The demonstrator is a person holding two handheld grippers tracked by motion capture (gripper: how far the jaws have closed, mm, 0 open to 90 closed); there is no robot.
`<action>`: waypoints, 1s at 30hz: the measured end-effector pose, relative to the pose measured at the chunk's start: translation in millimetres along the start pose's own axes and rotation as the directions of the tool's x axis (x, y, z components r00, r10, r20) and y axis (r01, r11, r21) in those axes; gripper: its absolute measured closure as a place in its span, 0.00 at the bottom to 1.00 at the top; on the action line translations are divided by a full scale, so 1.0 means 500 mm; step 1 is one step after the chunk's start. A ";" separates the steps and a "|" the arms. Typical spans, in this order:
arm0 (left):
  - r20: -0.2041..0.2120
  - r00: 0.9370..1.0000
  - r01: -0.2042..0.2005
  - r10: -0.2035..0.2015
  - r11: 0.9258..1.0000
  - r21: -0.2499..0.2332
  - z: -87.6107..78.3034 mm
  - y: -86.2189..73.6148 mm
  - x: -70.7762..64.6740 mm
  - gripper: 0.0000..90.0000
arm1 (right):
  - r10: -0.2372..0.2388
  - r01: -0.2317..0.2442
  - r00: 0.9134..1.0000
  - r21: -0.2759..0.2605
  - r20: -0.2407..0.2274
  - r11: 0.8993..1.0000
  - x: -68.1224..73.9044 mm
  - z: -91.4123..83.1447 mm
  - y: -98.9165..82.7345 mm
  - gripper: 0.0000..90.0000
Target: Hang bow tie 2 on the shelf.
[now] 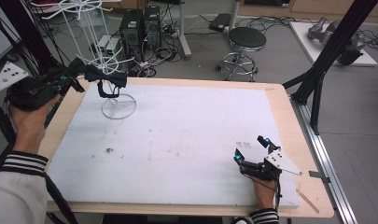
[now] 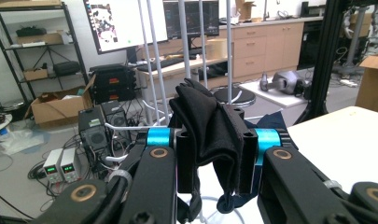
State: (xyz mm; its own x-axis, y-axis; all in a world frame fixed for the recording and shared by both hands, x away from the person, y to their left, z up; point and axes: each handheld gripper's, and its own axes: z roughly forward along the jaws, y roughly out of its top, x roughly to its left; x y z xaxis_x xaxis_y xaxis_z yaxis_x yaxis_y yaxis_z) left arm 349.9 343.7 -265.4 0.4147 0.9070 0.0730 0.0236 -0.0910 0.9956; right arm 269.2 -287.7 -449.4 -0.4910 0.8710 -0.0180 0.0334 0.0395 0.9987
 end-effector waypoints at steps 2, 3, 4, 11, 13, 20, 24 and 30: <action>-0.005 1.000 0.002 -0.002 1.000 0.003 0.004 0.000 -0.002 0.85 | -0.003 0.003 1.000 0.004 -0.002 1.000 0.000 0.001 -0.001 0.02; -0.009 1.000 0.004 -0.004 1.000 0.004 0.007 -0.001 -0.002 0.85 | 0.000 0.000 1.000 0.006 -0.004 1.000 0.001 0.001 -0.001 0.02; -0.011 1.000 0.006 -0.006 1.000 0.003 0.008 -0.001 -0.003 0.85 | 0.000 0.000 1.000 0.005 -0.005 1.000 0.001 0.001 -0.001 0.02; -0.014 1.000 0.011 -0.011 1.000 0.007 0.018 -0.002 -0.009 0.85 | 0.015 -0.015 1.000 0.002 -0.004 1.000 0.000 0.001 -0.007 0.02; -0.017 1.000 0.012 -0.012 1.000 0.007 0.021 -0.003 -0.011 0.85 | 0.018 -0.018 1.000 -0.003 -0.002 1.000 0.001 0.001 -0.007 0.02; -0.015 1.000 0.022 -0.022 1.000 0.009 0.036 -0.007 -0.017 0.85 | 0.016 -0.016 1.000 -0.004 0.000 1.000 0.001 0.001 -0.007 0.02; -0.019 0.999 0.036 -0.036 0.999 0.003 0.041 -0.008 -0.019 0.85 | 0.013 -0.013 1.000 -0.006 0.000 1.000 0.000 0.001 -0.007 0.02; -0.017 0.999 0.047 -0.047 0.999 0.004 0.050 -0.011 -0.022 0.85 | 0.009 -0.009 1.000 -0.015 0.007 1.000 -0.001 0.000 -0.007 0.02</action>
State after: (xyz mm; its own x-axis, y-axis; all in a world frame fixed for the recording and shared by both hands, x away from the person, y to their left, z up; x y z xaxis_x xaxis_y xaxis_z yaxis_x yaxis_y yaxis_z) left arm 367.8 324.0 -273.3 0.3973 0.9173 0.0270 0.0471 -0.0498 0.9977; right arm 269.3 -288.5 -453.0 -0.4843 0.8749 -0.0089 0.0253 0.0242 0.9994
